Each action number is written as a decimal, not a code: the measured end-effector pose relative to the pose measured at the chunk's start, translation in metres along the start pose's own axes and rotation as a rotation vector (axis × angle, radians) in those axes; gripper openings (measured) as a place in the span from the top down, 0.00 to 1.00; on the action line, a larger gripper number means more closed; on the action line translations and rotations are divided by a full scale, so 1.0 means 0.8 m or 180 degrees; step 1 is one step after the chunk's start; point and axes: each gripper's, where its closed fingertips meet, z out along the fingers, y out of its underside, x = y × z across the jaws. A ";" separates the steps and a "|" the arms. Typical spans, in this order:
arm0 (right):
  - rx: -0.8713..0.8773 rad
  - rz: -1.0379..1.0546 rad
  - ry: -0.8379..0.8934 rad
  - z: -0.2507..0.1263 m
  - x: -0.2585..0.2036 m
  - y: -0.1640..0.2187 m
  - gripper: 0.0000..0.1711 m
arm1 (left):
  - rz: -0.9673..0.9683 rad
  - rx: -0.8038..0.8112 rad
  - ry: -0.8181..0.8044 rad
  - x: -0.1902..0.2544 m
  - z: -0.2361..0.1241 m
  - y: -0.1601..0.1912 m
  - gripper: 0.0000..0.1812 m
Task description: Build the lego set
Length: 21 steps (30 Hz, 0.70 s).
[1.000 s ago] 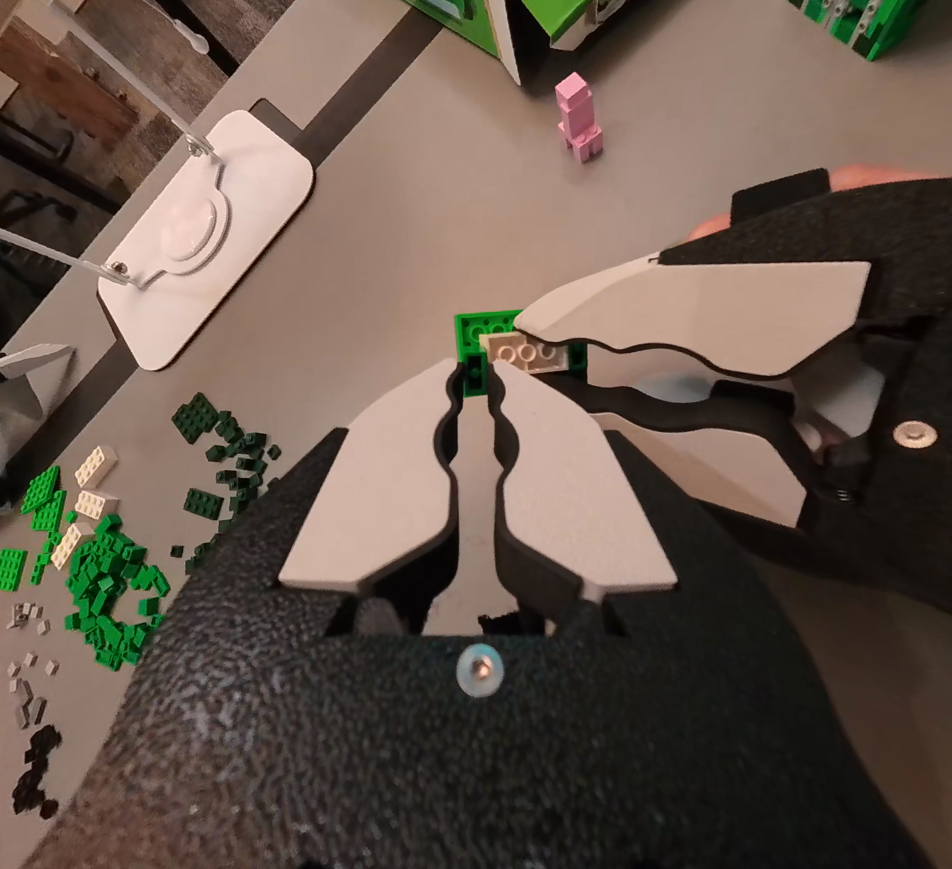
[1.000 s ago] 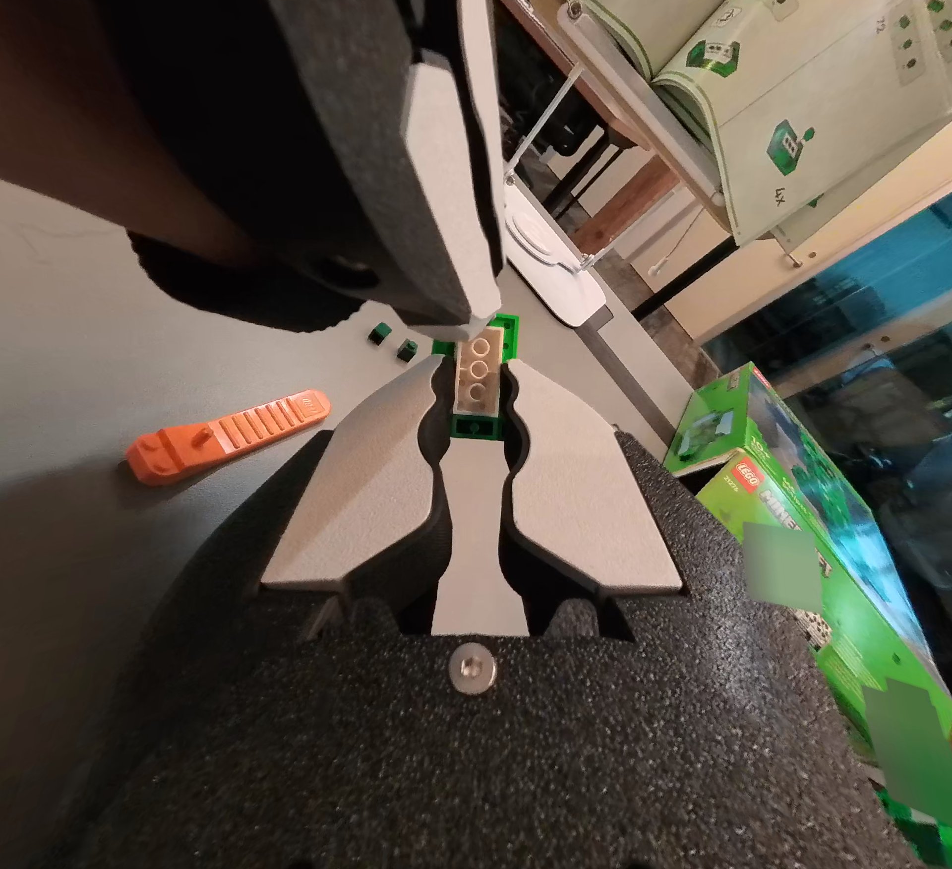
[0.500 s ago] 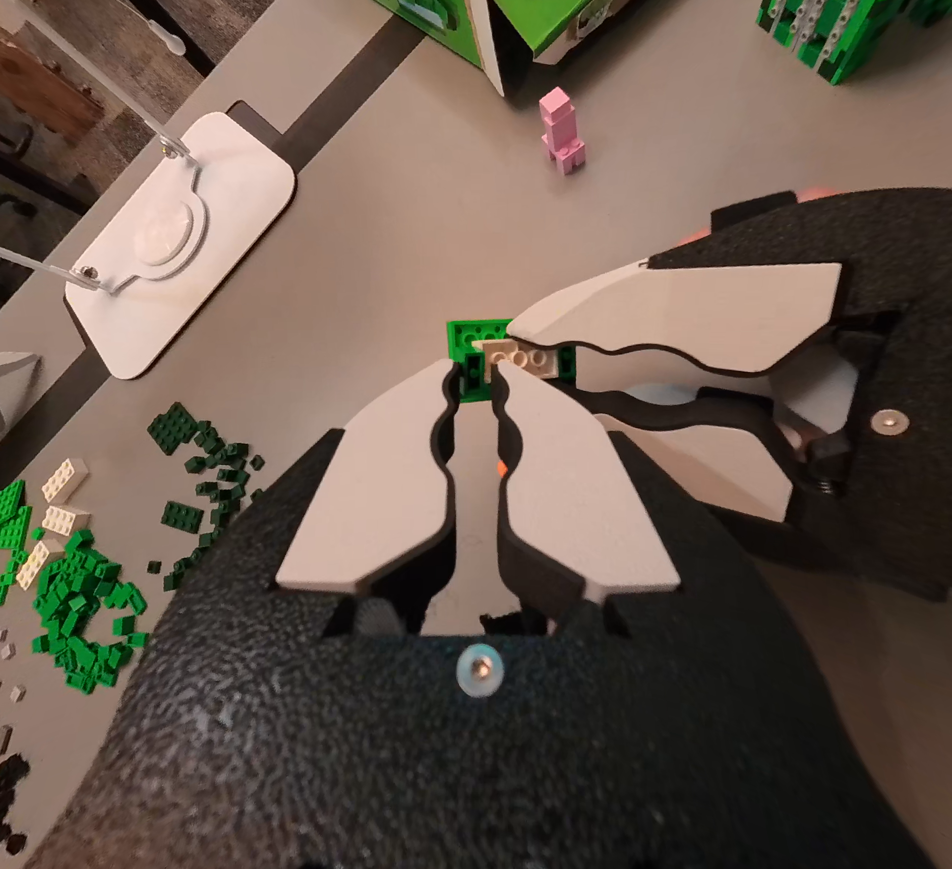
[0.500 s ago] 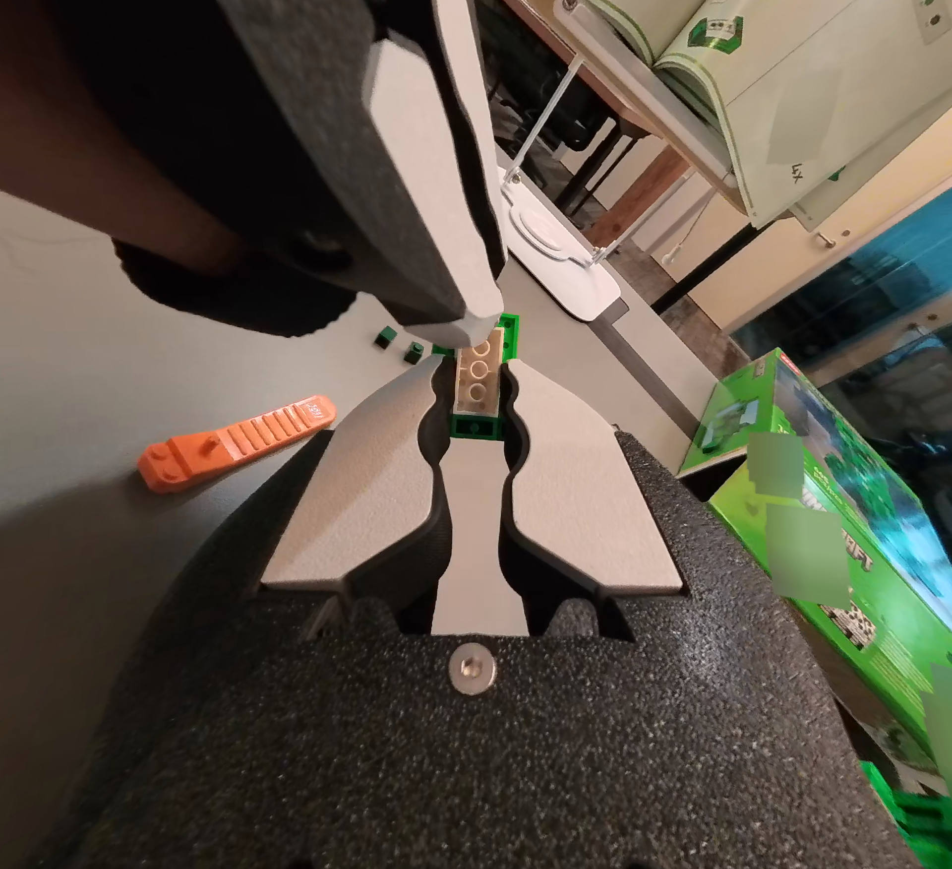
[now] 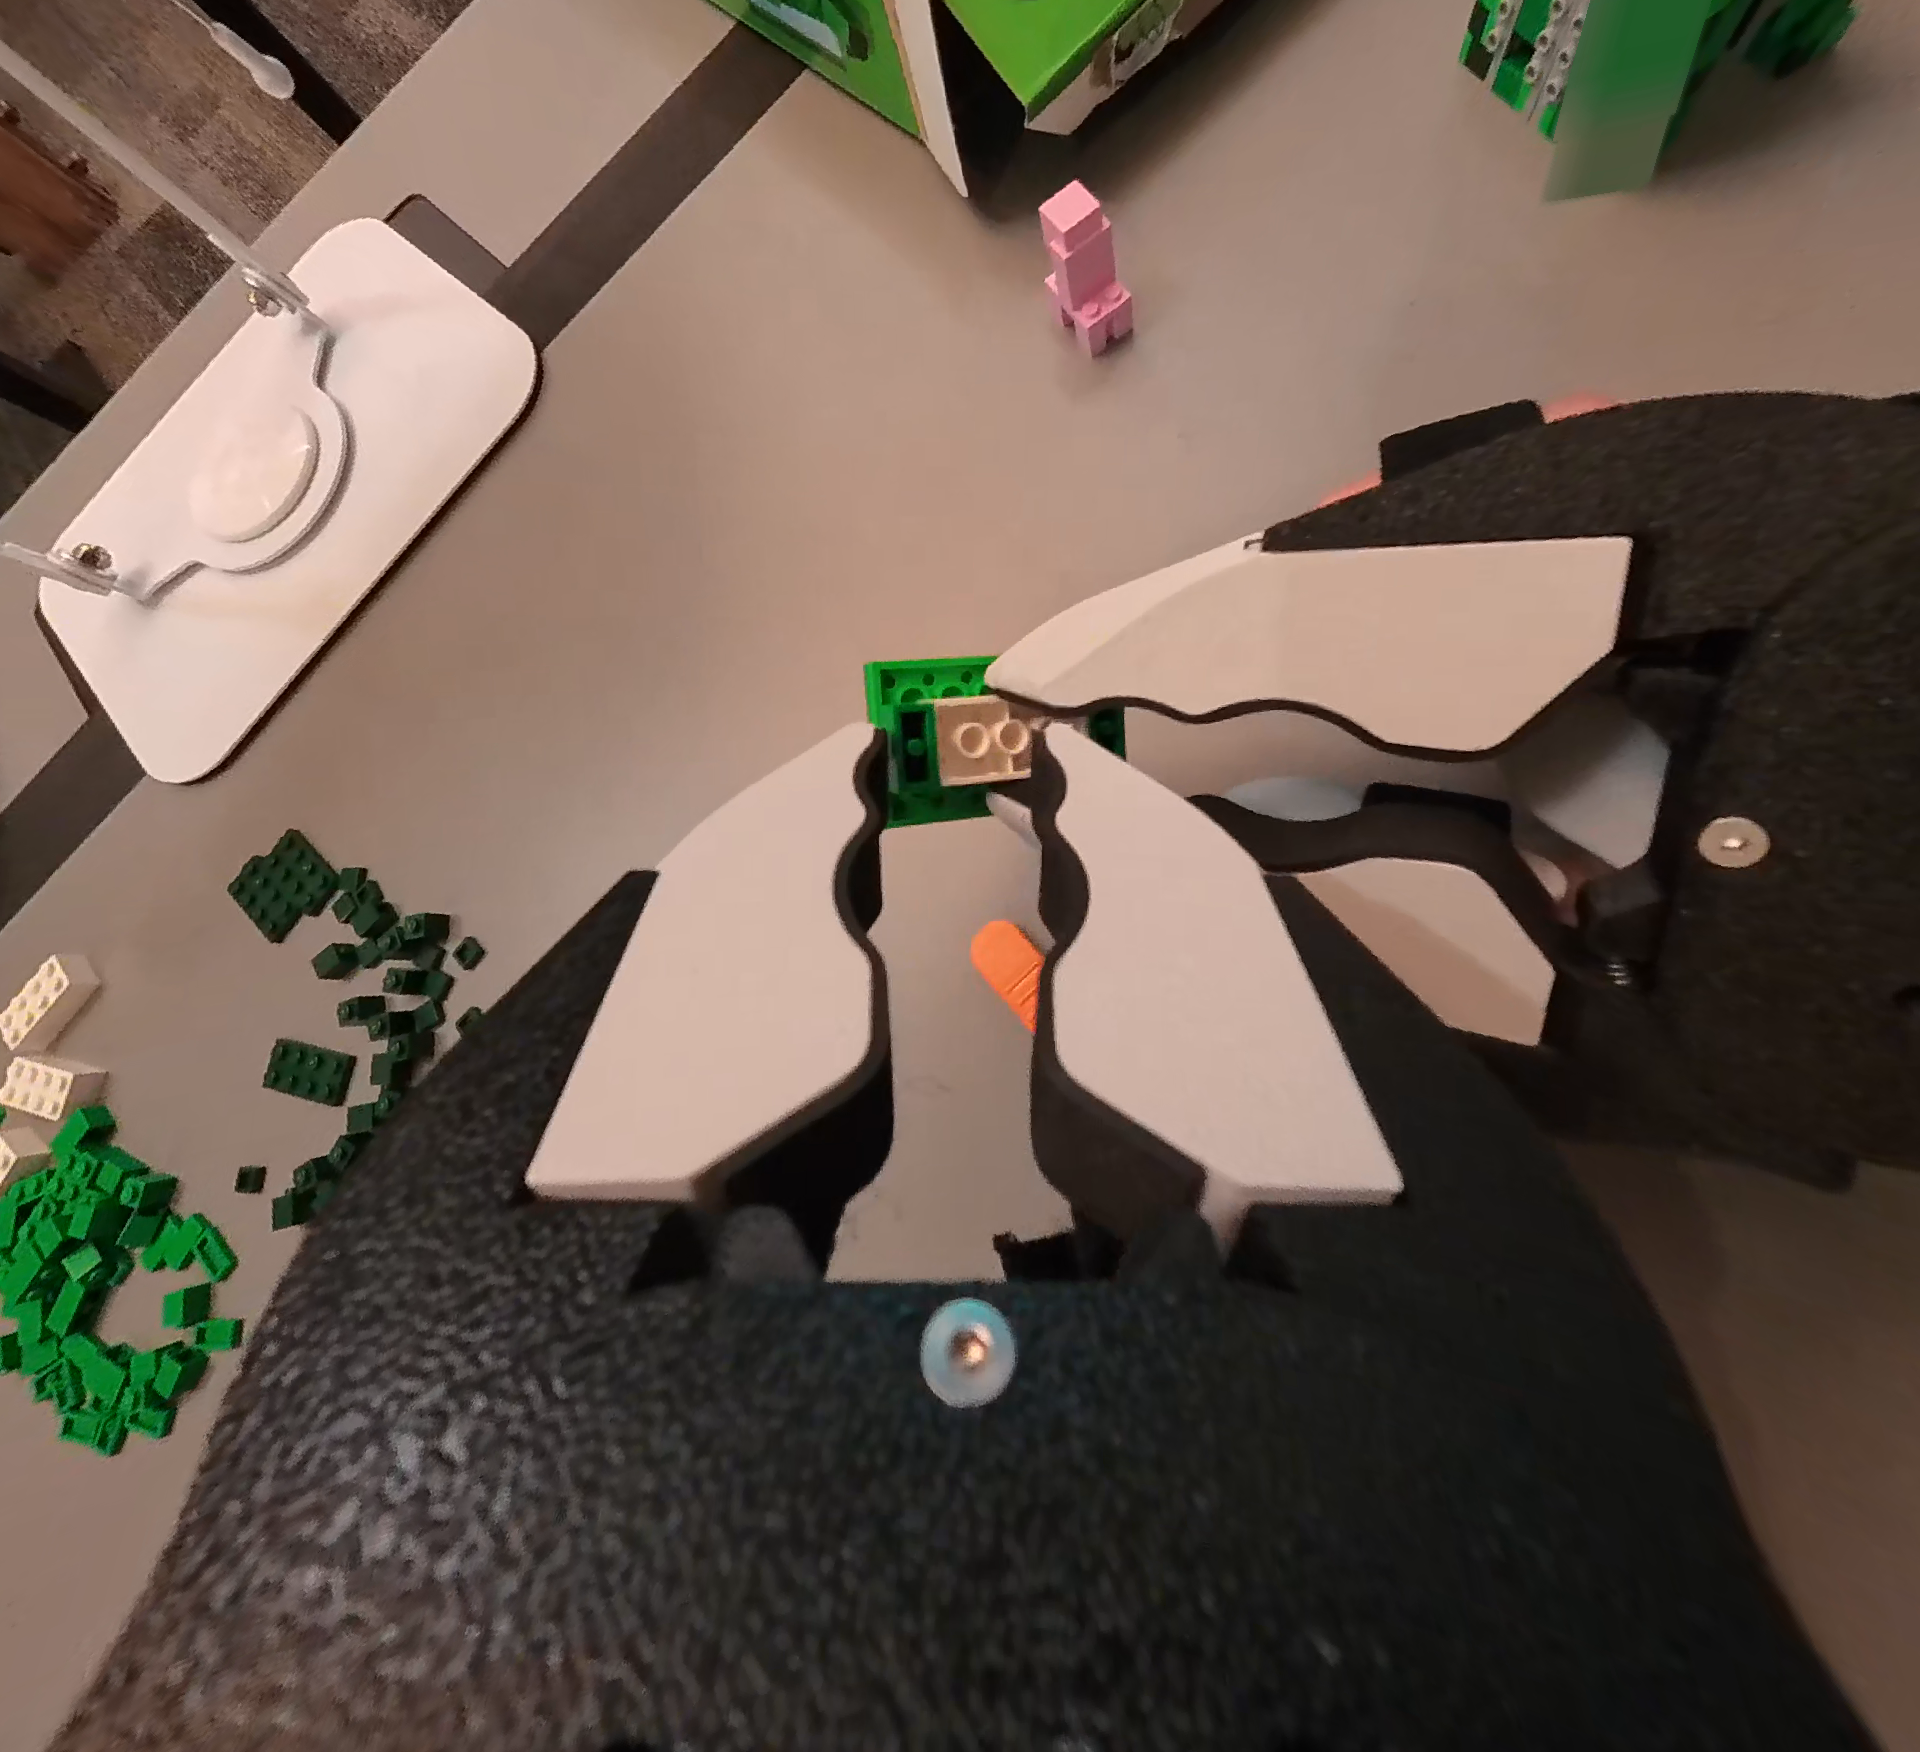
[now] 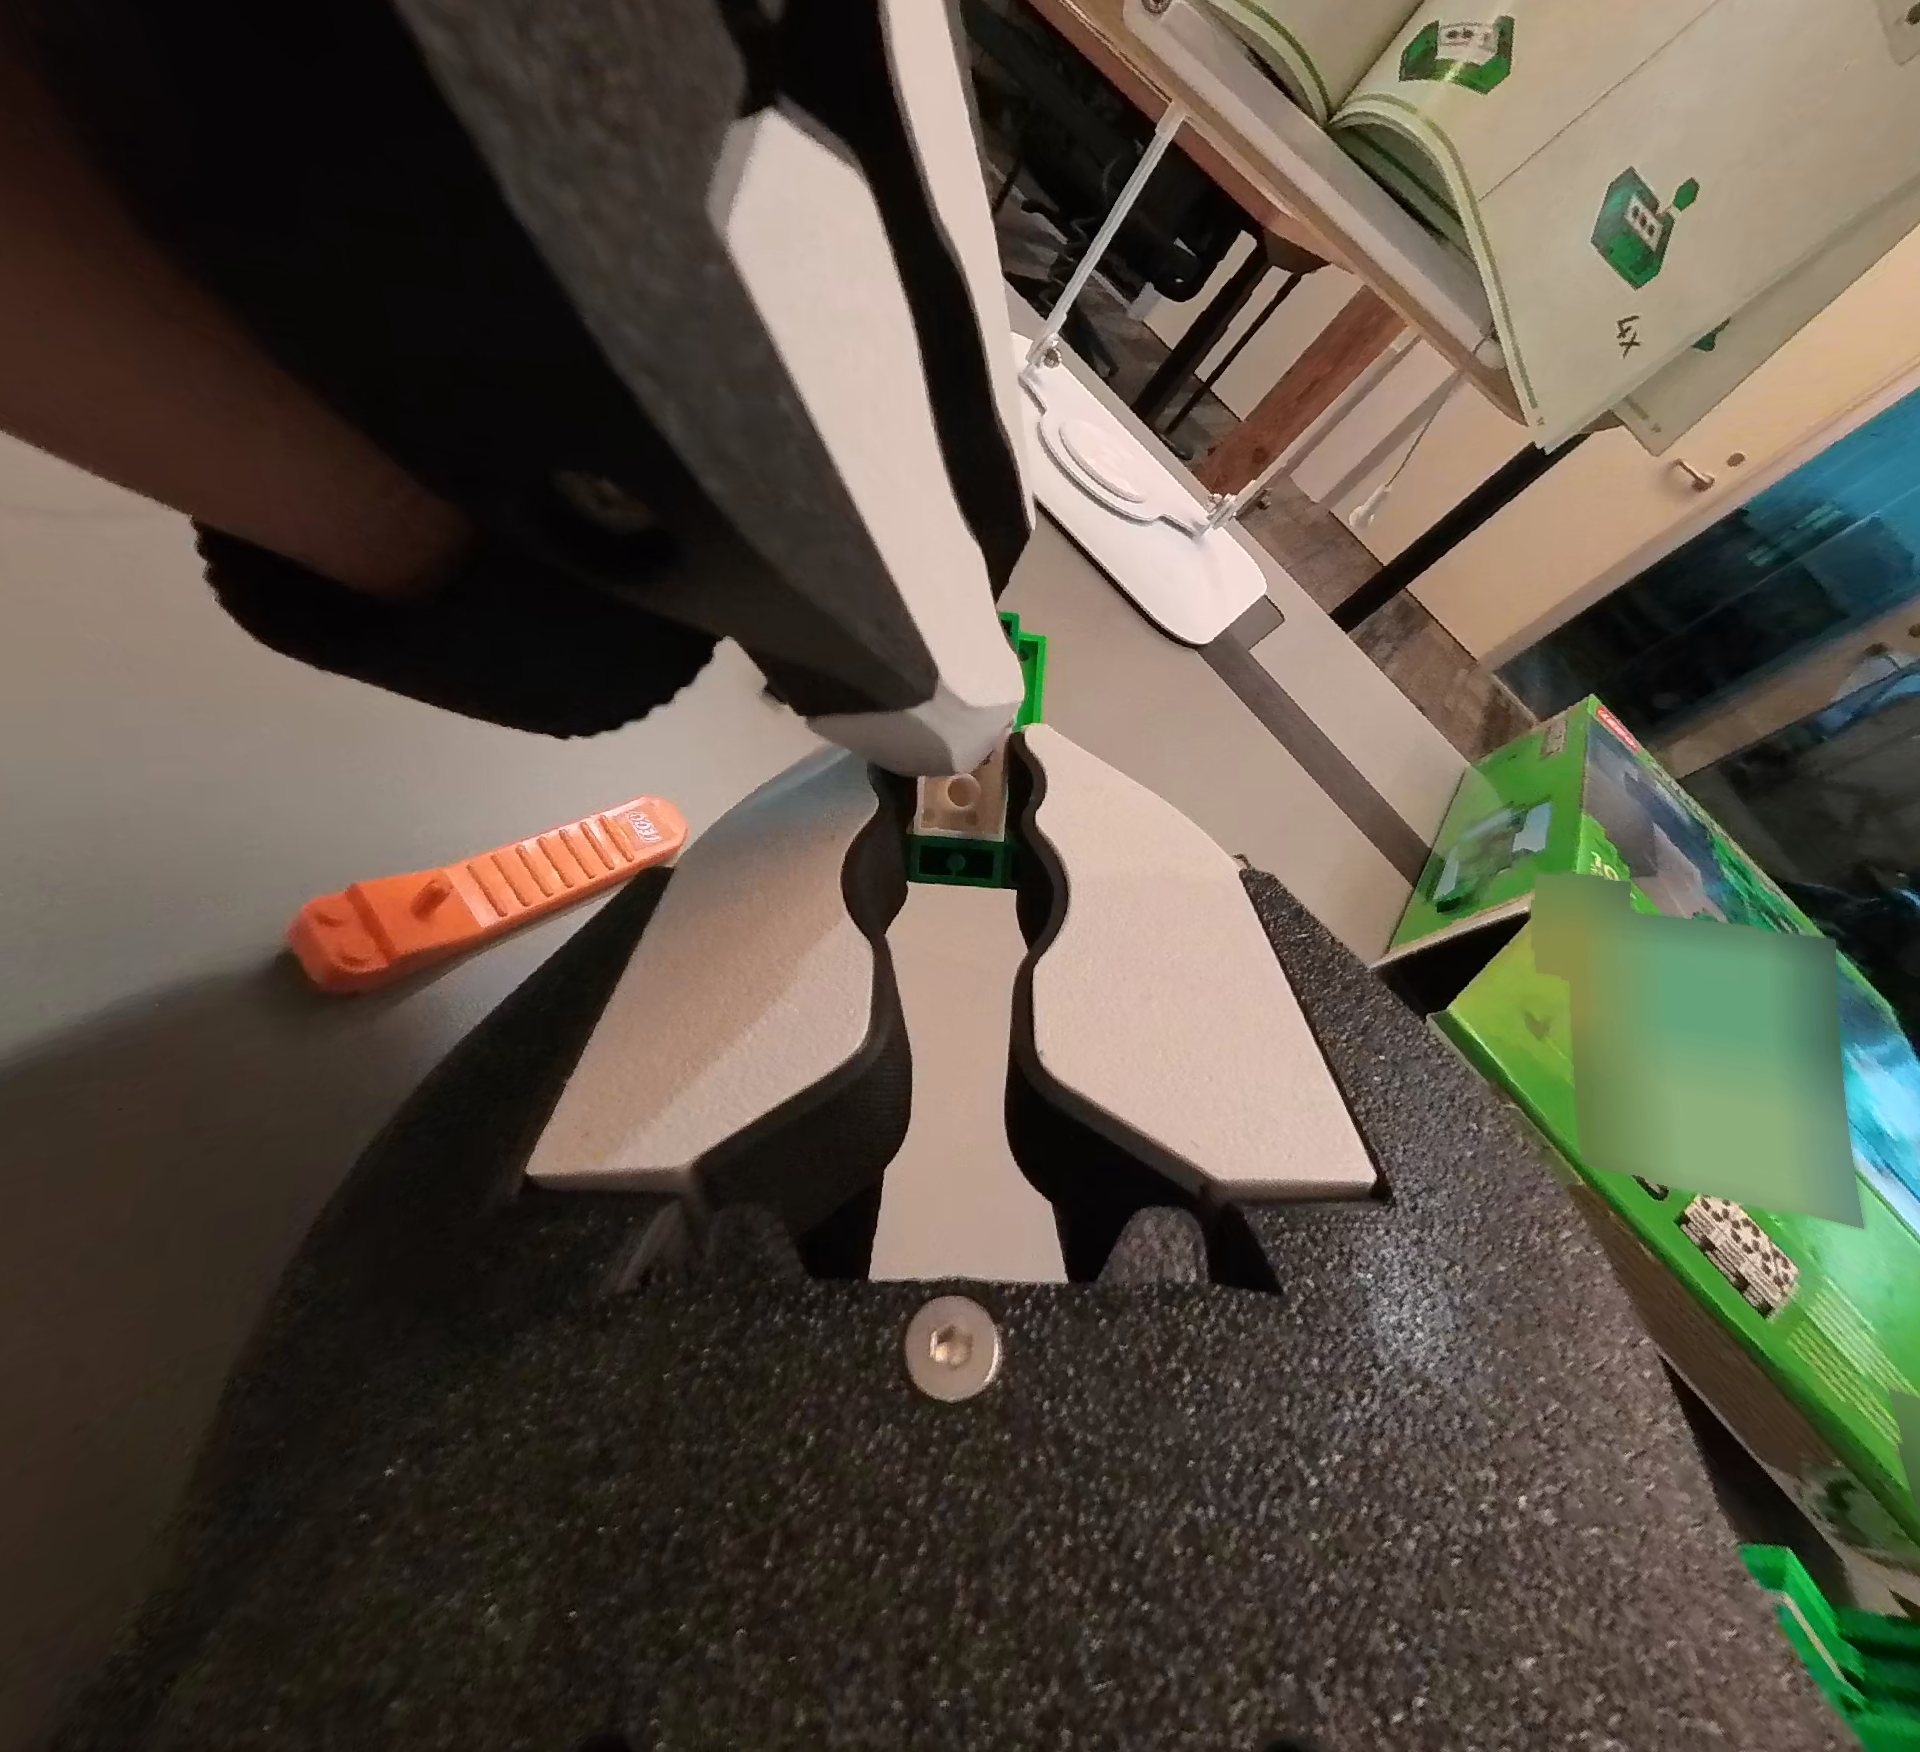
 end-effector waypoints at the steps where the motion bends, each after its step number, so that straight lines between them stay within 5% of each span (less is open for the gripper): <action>1: -0.0003 0.0004 -0.0005 0.000 0.000 0.000 0.90 | -0.0004 0.0001 -0.0005 -0.001 -0.001 0.000 0.86; 12: 0.0046 0.0073 -0.0032 -0.007 0.002 -0.002 0.90 | -0.0618 0.0434 -0.0112 -0.059 -0.044 0.004 0.91; 16: 0.0078 0.0065 -0.0105 -0.010 -0.003 -0.005 0.90 | -0.1283 0.0709 0.0584 -0.058 -0.047 0.015 0.88; 21: 0.0128 -0.0016 -0.0163 -0.013 -0.010 -0.010 0.90 | -0.2099 0.1089 0.1573 -0.039 -0.041 0.011 0.71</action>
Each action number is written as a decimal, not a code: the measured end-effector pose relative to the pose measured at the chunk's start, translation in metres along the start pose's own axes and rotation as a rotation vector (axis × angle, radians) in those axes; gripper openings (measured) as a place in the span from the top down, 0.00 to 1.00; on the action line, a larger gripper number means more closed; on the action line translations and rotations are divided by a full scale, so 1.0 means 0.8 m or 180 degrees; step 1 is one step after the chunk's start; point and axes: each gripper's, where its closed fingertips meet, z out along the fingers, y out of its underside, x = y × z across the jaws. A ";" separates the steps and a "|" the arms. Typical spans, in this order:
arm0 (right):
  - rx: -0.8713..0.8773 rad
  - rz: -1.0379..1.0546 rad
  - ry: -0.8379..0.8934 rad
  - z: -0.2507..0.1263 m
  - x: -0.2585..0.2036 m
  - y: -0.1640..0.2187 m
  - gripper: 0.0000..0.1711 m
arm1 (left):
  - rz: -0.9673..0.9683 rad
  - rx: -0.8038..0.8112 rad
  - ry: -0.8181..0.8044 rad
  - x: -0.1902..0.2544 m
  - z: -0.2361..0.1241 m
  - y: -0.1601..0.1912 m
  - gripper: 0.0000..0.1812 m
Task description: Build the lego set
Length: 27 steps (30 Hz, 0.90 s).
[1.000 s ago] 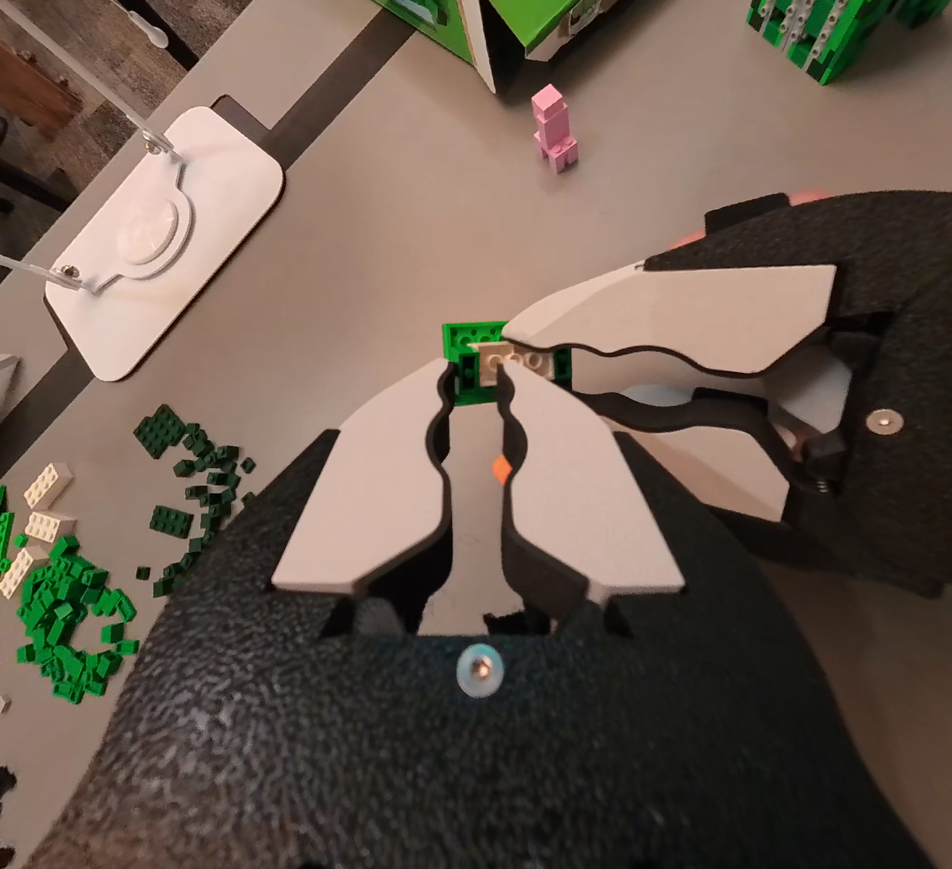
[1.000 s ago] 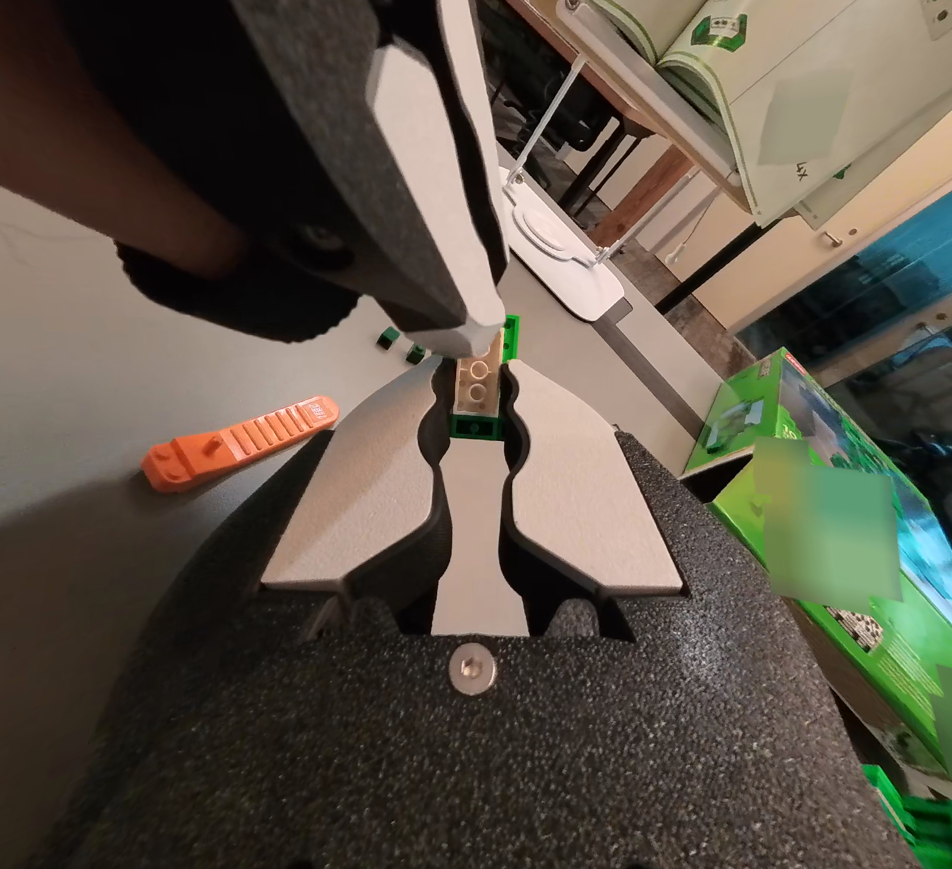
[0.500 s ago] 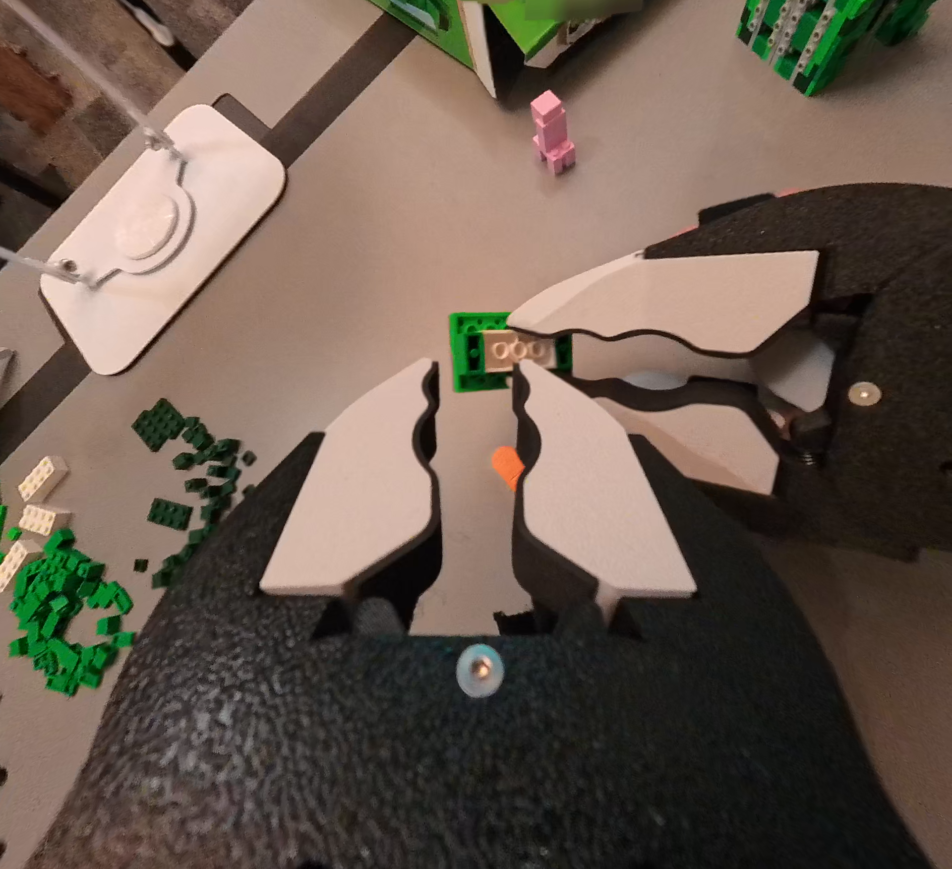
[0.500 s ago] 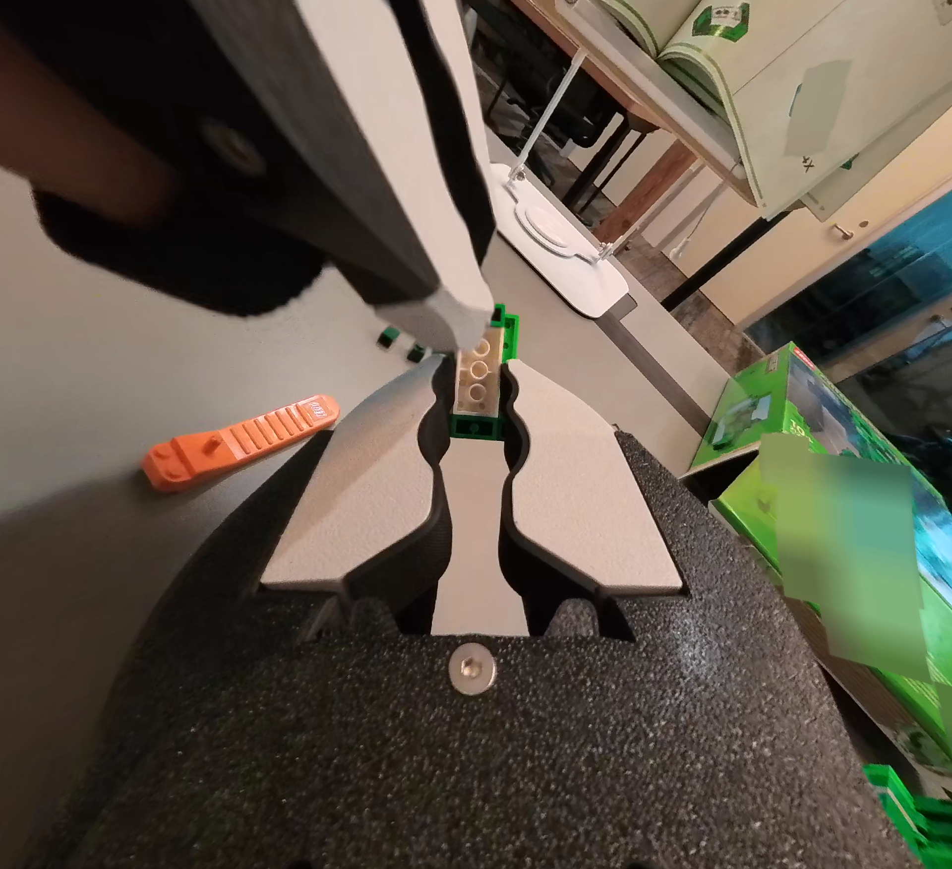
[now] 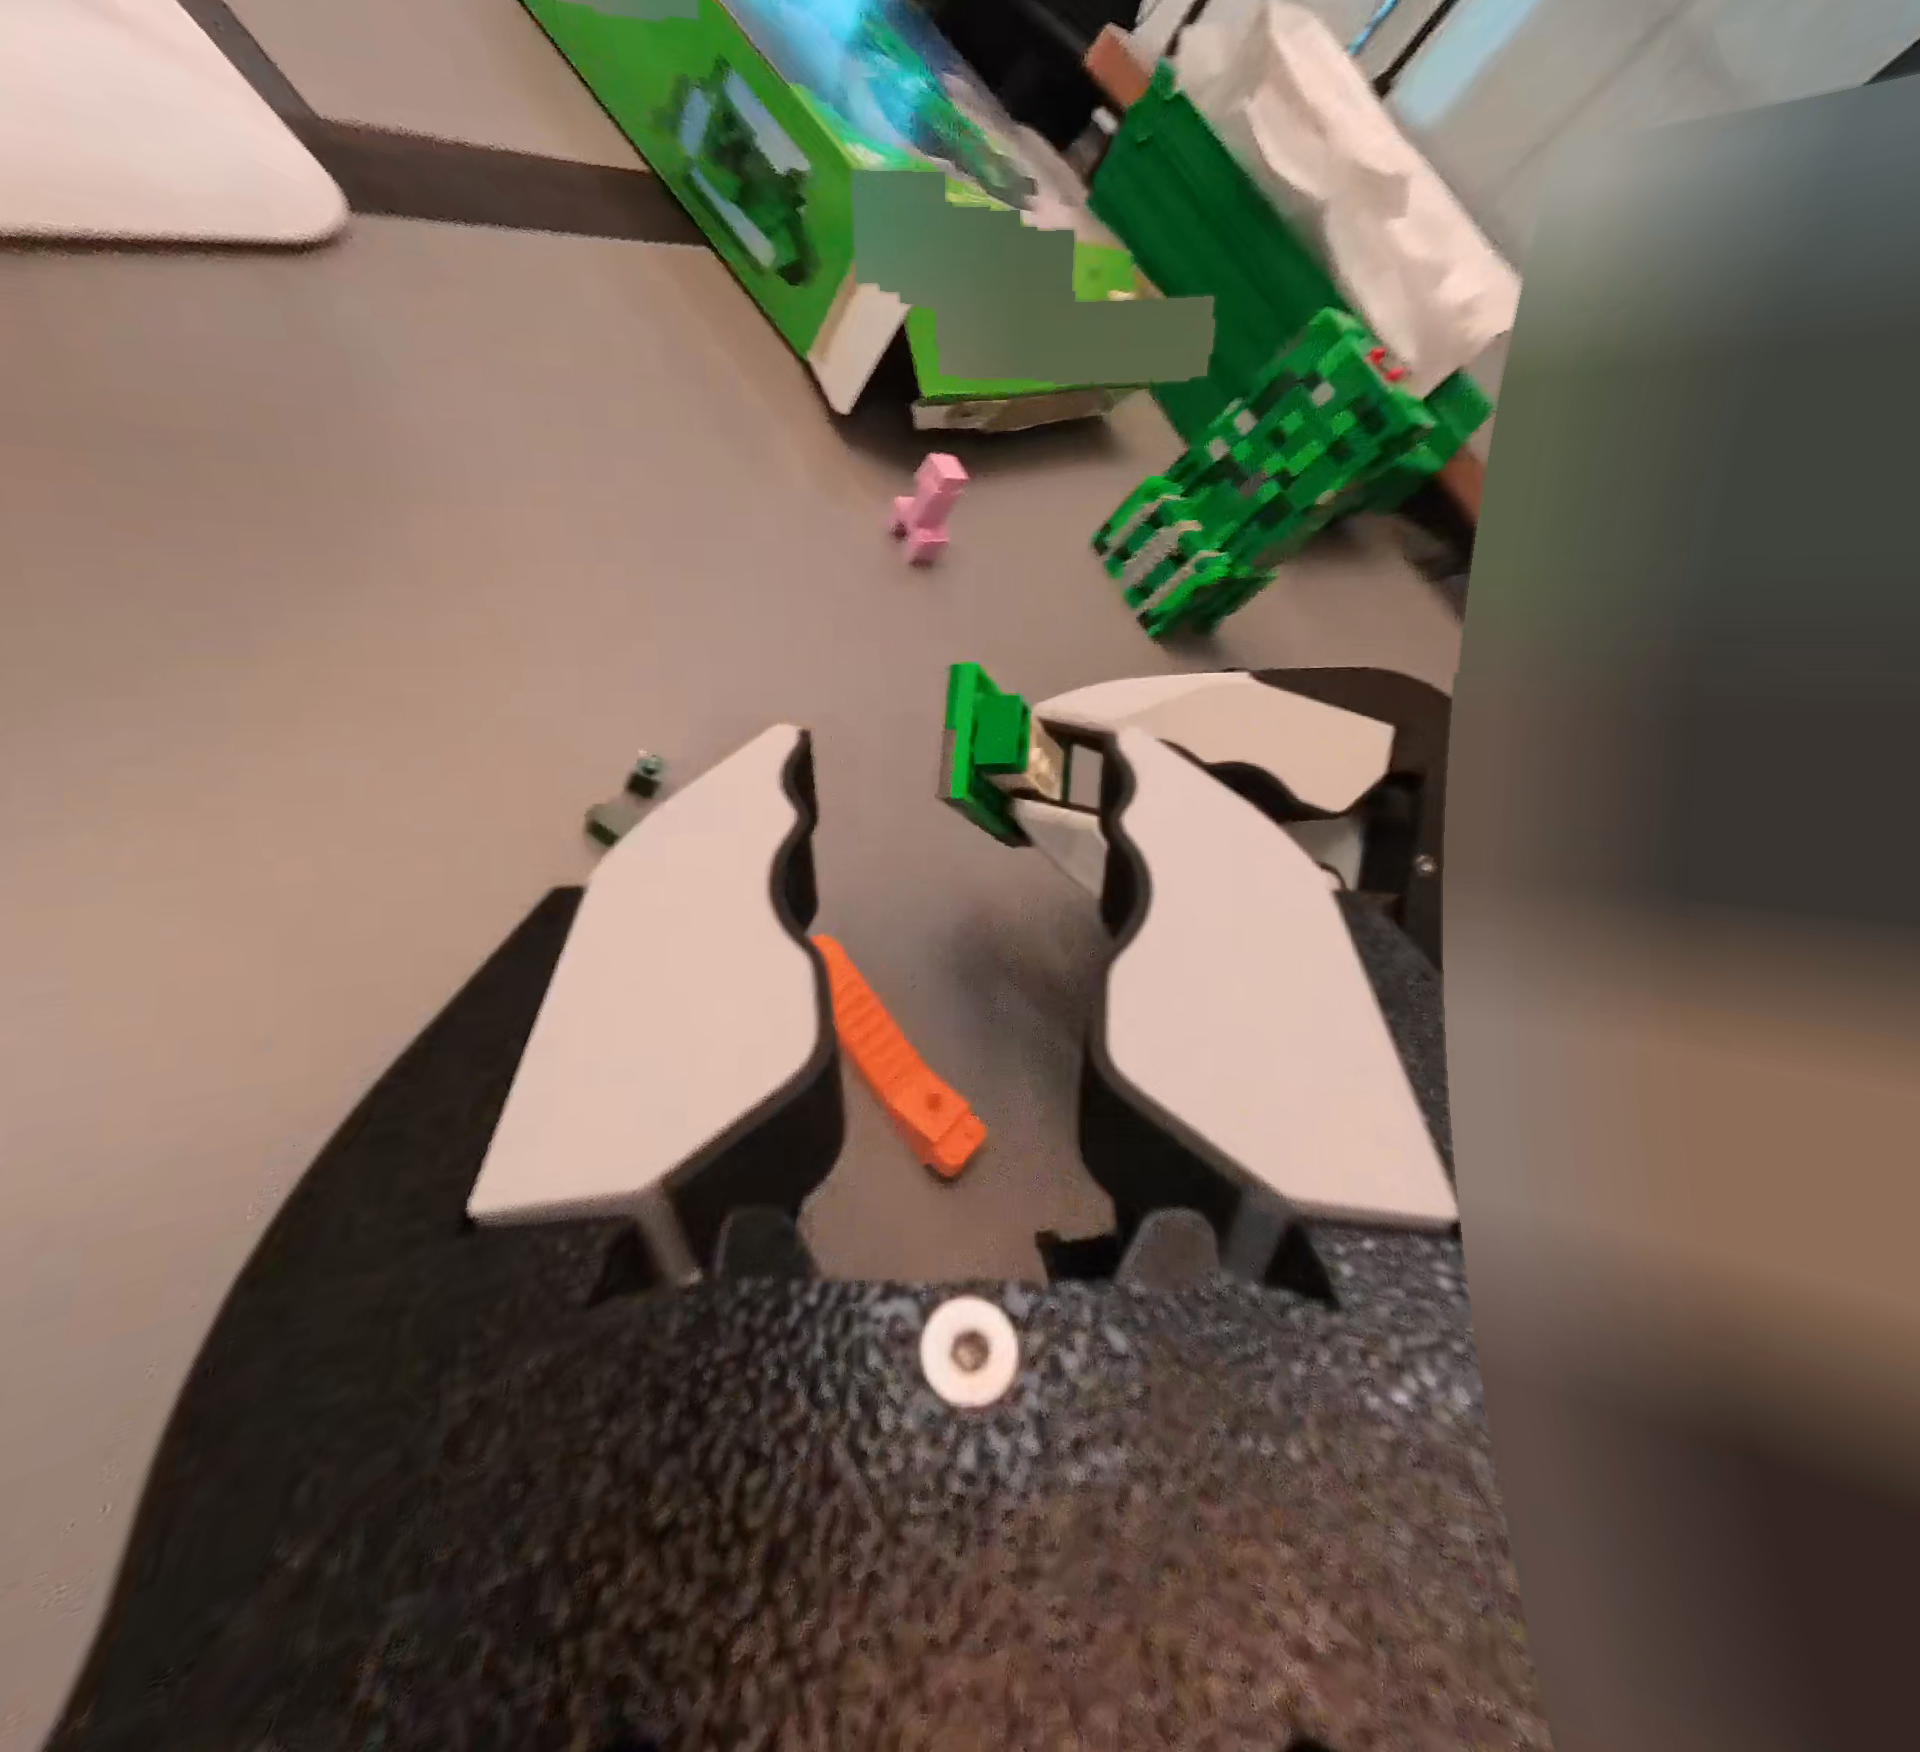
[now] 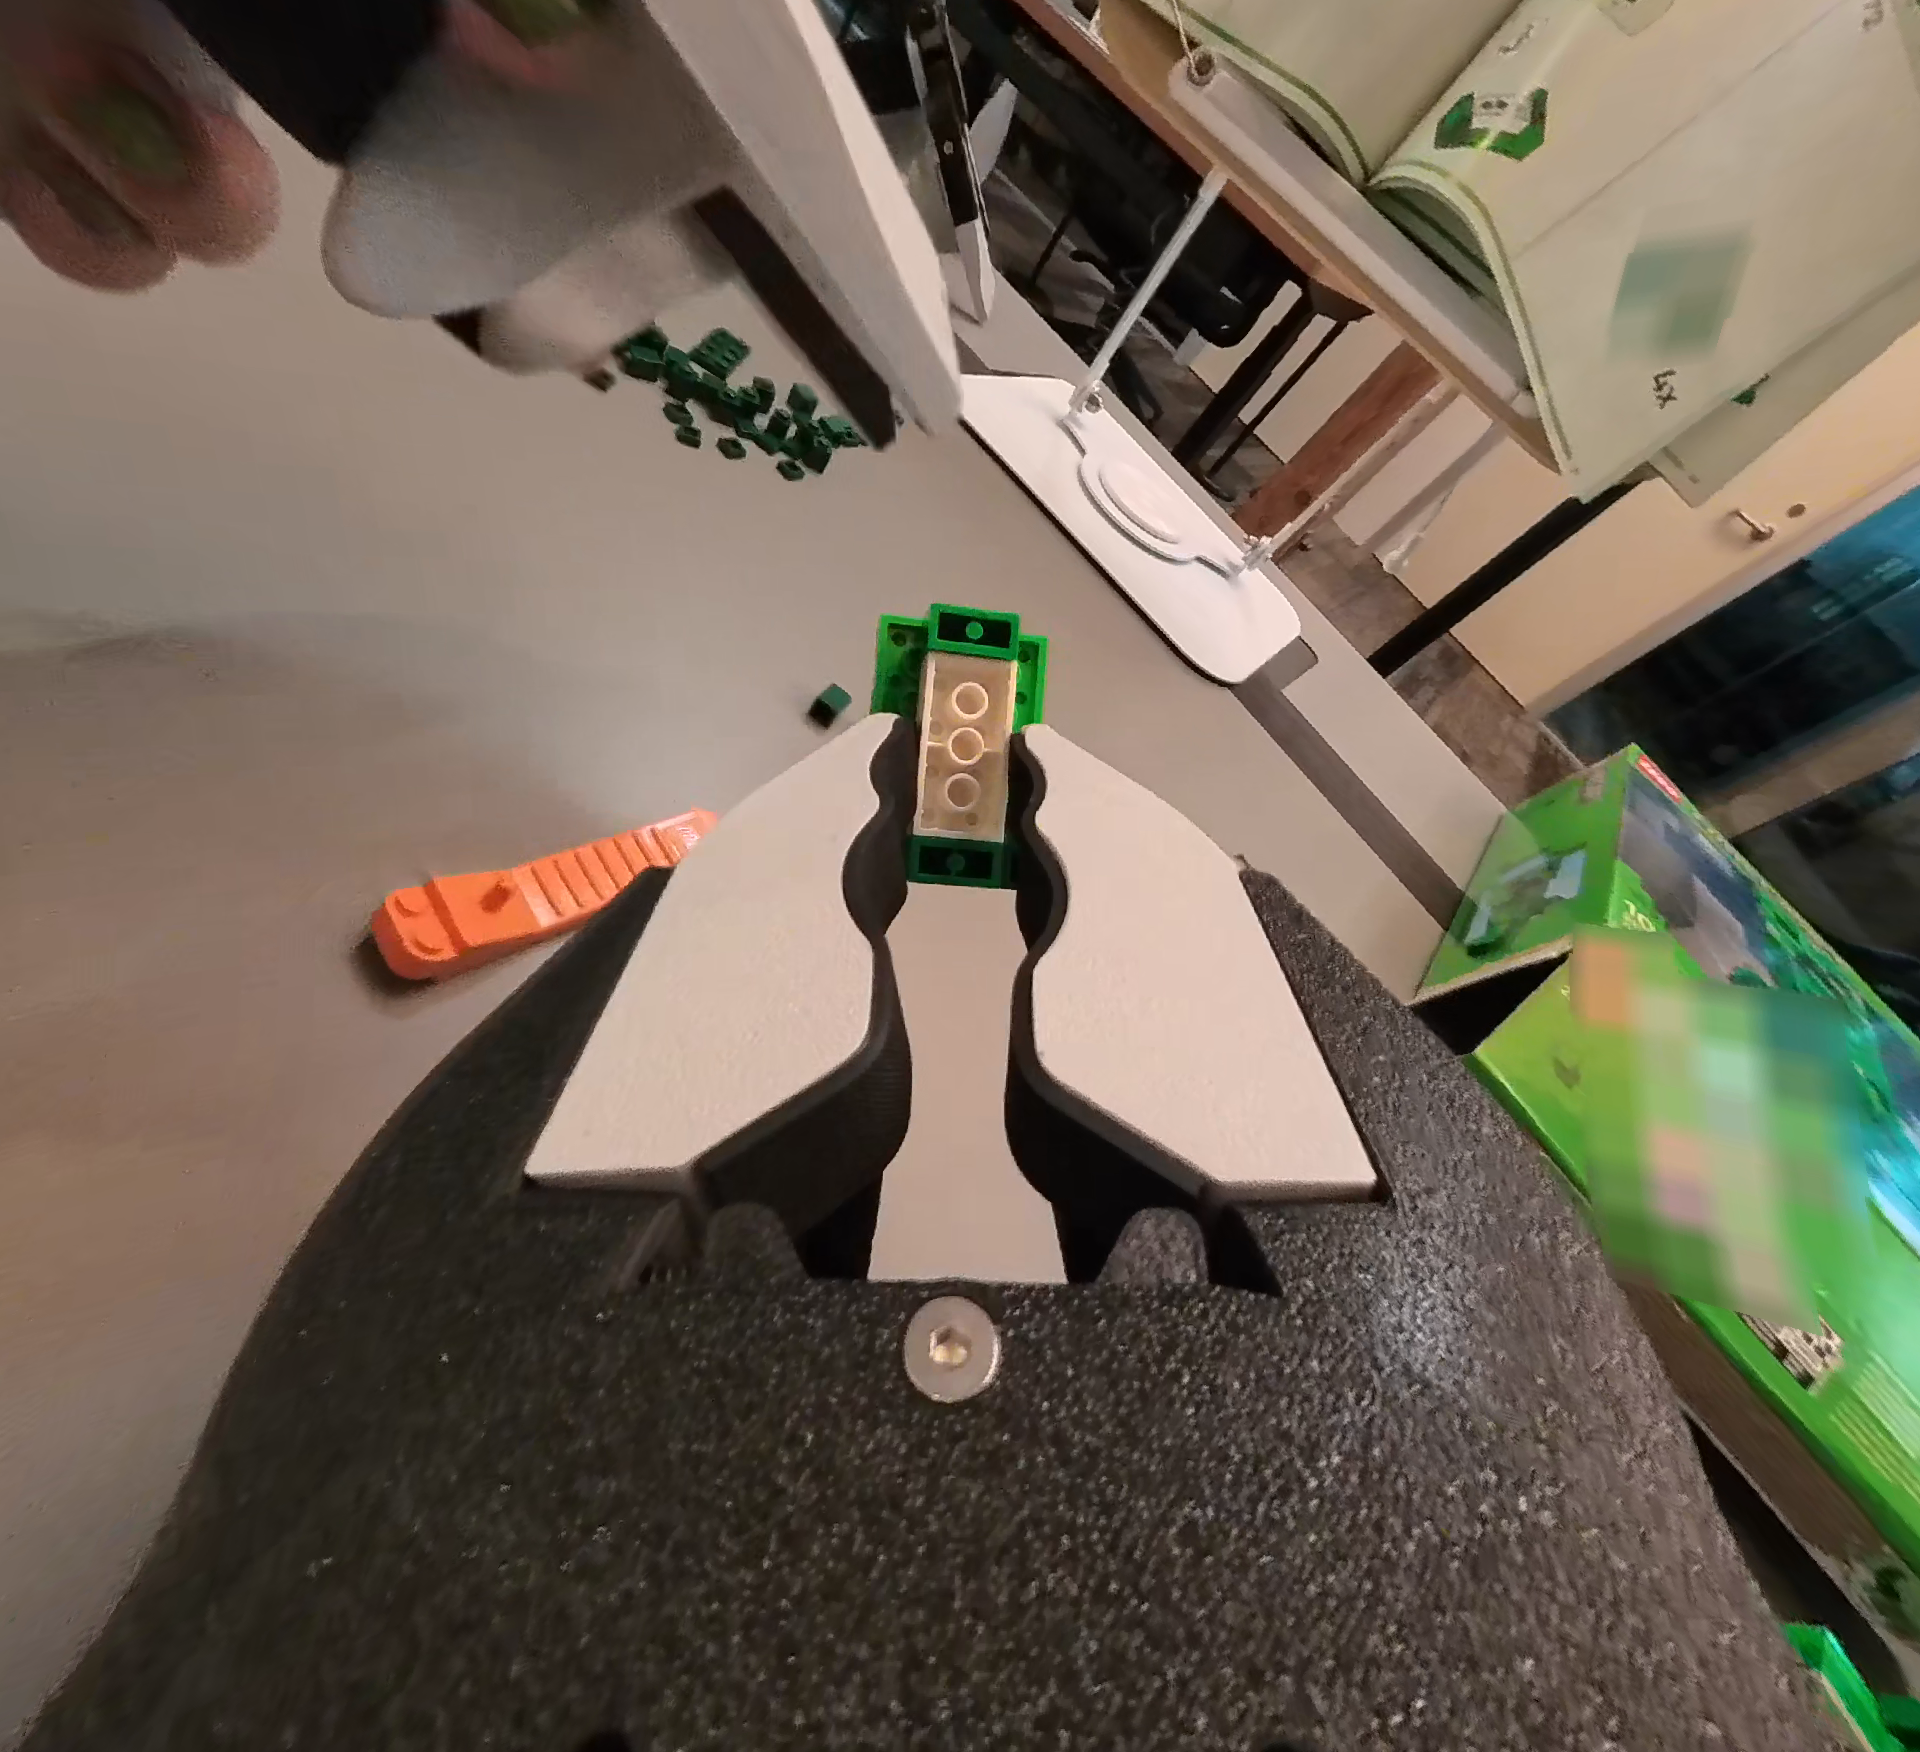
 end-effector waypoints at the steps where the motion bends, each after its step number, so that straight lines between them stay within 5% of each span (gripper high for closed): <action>1: 0.0010 -0.0009 -0.0013 0.000 -0.001 -0.001 0.91 | -0.0098 0.0013 0.0134 0.002 0.004 0.003 0.68; 13: 0.0056 -0.0056 -0.0086 0.000 -0.007 -0.004 0.90 | -0.0405 0.0041 0.0672 0.007 0.032 0.015 0.70; 27: 0.0038 -0.0095 -0.0143 0.006 -0.009 -0.001 0.90 | -0.0484 -0.0010 0.0783 0.006 0.041 0.025 0.90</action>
